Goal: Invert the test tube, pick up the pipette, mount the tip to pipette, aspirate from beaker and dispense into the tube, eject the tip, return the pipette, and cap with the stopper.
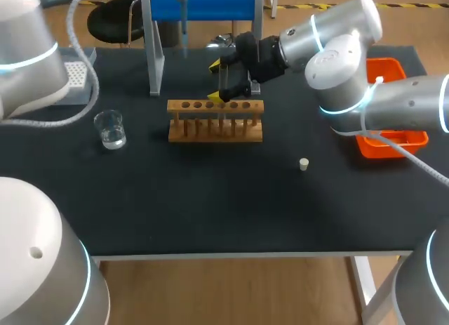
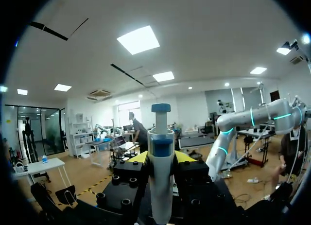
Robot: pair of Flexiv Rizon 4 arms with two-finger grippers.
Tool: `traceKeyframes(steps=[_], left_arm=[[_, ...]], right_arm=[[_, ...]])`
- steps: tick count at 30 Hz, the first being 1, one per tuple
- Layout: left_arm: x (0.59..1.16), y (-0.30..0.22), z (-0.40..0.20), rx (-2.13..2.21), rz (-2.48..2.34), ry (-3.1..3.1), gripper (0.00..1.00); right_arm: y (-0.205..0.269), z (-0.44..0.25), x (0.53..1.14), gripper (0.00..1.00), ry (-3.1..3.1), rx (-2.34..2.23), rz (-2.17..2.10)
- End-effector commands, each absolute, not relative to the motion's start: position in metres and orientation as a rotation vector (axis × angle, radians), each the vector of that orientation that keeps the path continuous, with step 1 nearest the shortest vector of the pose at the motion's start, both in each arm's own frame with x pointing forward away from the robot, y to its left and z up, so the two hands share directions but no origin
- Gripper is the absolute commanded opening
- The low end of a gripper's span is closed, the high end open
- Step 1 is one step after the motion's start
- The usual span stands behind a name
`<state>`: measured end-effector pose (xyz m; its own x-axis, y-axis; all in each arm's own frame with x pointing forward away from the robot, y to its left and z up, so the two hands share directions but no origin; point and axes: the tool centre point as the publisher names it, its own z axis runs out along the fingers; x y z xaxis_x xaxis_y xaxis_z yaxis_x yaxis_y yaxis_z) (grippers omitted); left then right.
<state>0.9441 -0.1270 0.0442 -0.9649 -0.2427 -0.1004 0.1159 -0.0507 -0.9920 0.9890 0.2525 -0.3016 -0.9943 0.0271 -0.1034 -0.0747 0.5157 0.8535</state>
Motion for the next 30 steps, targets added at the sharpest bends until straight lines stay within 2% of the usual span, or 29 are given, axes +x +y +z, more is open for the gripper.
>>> traceKeyframes(steps=[1, 12, 30], left_arm=[[0.965, -0.155, 0.044, -0.094, -2.149, 2.01, 0.0], [0.983, -0.179, 0.035, -0.062, -2.196, 2.049, 0.0], [0.989, -0.183, 0.024, -0.1, -2.237, 2.063, 0.0]], right_arm=[[0.252, -0.3, 0.989, 1.0, 2.649, -0.043, 1.492], [0.252, -0.3, 0.989, 1.0, 2.649, -0.043, 1.492], [0.252, -0.3, 0.989, 1.0, 2.649, -0.043, 1.492]])
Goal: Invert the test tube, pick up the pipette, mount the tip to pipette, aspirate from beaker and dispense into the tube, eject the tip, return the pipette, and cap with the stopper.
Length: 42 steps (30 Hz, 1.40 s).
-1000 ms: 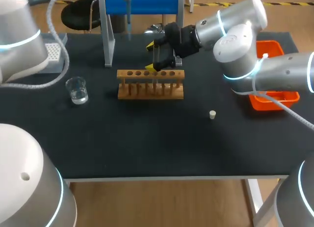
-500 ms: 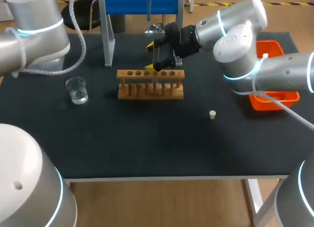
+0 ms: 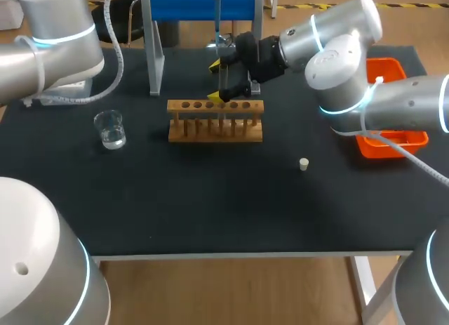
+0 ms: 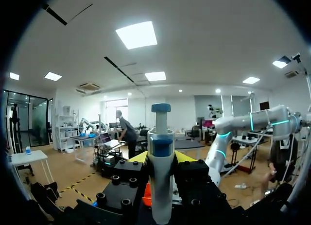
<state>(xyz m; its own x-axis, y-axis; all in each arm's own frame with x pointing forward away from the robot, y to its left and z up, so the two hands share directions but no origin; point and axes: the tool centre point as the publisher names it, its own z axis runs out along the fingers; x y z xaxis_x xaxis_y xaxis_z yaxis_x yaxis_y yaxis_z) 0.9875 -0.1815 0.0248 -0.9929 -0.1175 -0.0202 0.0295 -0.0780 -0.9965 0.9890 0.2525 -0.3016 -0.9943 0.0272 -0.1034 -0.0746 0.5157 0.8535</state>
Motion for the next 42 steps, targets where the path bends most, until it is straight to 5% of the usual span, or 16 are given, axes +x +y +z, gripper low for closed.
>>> traceKeyframes(steps=[1, 42], left_arm=[[0.989, -0.183, 0.023, -0.104, -2.242, 2.062, 0.0], [0.99, -0.194, 0.0, -0.15, -2.293, 2.081, 0.0]], right_arm=[[0.252, -0.3, 0.989, 1.0, 2.649, -0.043, 1.492], [0.252, -0.3, 0.989, 1.0, 2.649, -0.043, 1.492]])
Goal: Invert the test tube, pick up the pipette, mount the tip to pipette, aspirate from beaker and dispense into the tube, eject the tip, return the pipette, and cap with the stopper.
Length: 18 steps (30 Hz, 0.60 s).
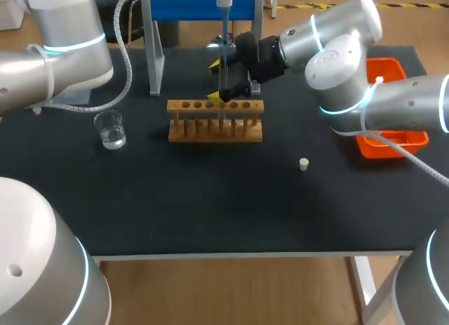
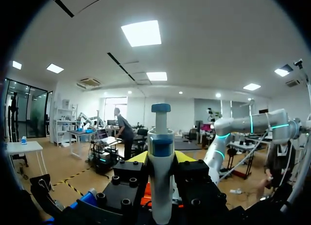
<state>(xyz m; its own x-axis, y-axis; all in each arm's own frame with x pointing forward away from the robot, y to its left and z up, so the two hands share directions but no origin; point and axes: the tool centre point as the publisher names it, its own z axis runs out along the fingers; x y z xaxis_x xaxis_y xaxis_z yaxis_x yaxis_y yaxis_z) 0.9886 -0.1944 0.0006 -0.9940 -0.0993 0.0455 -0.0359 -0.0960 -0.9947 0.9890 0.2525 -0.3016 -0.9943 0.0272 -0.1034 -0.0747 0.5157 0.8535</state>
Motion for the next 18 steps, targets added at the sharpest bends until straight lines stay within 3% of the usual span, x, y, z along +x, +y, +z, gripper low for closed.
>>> traceKeyframes(steps=[1, 18], left_arm=[[0.9903, -0.1939, 0.0001, -0.149, -2.294, 2.08, 0.0], [0.9925, -0.1926, -0.008, -0.164, -2.307, 2.078, 0.0]], right_arm=[[0.2519, -0.3005, 0.9895, 1.0, 2.649, -0.043, 1.492], [0.2519, -0.3005, 0.9895, 1.0, 2.649, -0.043, 1.492]])
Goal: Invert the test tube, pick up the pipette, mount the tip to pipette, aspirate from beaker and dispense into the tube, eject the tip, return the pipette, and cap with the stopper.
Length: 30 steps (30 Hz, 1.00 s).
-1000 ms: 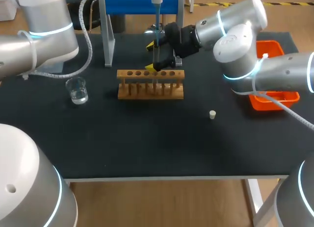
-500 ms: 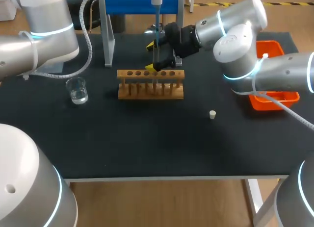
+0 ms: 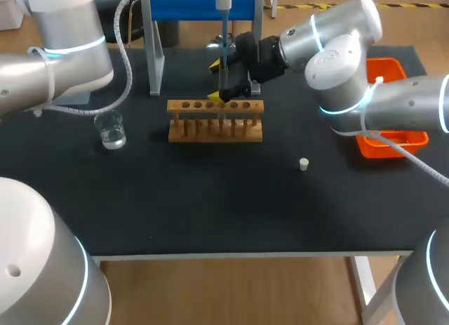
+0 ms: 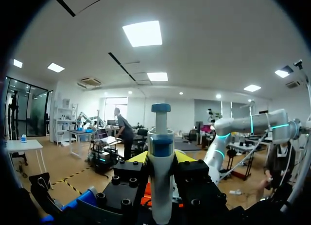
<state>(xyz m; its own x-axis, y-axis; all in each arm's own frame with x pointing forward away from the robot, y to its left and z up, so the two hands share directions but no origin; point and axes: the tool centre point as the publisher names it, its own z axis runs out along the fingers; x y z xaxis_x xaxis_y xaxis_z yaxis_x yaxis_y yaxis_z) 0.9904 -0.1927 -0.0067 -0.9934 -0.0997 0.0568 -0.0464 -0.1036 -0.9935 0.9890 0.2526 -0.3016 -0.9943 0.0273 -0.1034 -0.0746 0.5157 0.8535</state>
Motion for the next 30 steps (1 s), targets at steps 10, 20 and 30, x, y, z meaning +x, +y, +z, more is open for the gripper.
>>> traceKeyframes(steps=[10, 20, 30], left_arm=[[0.993, -0.194, -0.013, -0.166, -2.317, 2.081, 0.0], [0.995, -0.196, -0.018, -0.174, -2.32, 2.084, 0.0], [0.995, -0.194, -0.023, -0.184, -2.316, 2.097, 0.0]], right_arm=[[0.252, -0.3, 0.989, 1.0, 2.649, -0.043, 1.492], [0.252, -0.3, 0.989, 1.0, 2.649, -0.043, 1.492], [0.252, -0.3, 0.989, 1.0, 2.649, -0.043, 1.492]])
